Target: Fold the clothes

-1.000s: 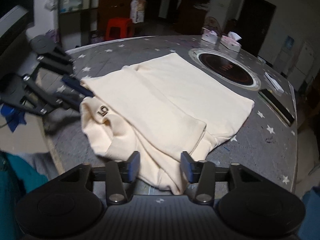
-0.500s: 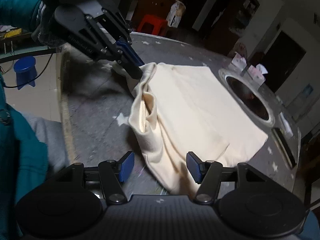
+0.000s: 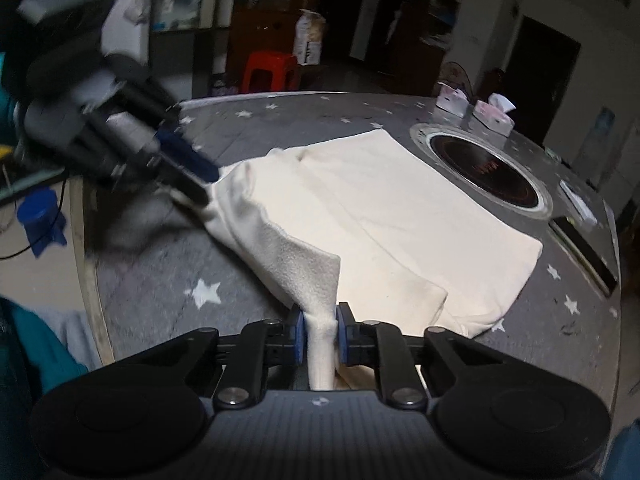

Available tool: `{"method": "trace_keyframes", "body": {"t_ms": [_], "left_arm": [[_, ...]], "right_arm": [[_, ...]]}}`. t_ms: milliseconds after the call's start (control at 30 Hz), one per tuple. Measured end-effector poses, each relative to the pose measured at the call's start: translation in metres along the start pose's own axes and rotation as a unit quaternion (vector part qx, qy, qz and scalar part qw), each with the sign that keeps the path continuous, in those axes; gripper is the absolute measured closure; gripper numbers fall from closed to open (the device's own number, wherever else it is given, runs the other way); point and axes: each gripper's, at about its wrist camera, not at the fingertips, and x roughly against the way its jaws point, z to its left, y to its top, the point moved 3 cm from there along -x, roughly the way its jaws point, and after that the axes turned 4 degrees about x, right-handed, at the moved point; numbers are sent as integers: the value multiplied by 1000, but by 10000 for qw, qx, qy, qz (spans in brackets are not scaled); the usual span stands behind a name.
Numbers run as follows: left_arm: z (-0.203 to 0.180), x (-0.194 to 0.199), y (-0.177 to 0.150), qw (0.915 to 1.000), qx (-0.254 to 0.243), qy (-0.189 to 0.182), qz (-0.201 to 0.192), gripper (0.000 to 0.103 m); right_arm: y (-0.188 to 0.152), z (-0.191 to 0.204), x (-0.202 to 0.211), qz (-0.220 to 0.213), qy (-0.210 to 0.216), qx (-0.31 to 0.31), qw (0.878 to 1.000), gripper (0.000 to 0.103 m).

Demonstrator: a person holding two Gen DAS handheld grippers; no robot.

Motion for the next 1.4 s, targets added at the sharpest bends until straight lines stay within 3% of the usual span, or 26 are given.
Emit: {"method": "trace_keyframes", "body": {"t_ms": [267, 333, 400, 467, 767, 933, 1033, 1400], "left_arm": [[-8, -6, -16, 9972, -683, 233, 193, 77], [-6, -7, -17, 9974, -661, 204, 196, 79], [-4, -7, -17, 9979, -594, 174, 189, 93], [0, -3, -15, 9988, -446, 148, 150, 98], [-12, 41, -14, 9996, -218, -39, -160, 99], [-33, 81, -16, 9990, -126, -382, -177, 99], [-39, 95, -11, 9989, -101, -382, -265, 99], [8, 62, 53, 9984, -50, -82, -562, 99]], "right_arm": [[4, -4, 0, -69, -120, -182, 9997, 91], [4, -4, 1, -95, -166, -235, 9995, 93], [4, -1, 3, -136, -203, -241, 9994, 94], [4, 2, 7, -204, -231, -251, 9992, 95], [6, 20, 49, -520, -126, -167, 9984, 95], [3, 42, 88, -409, 41, -91, 9991, 95], [5, 50, 105, -345, 88, -71, 9993, 95], [41, -21, 64, -279, -136, -168, 9994, 95]]}}
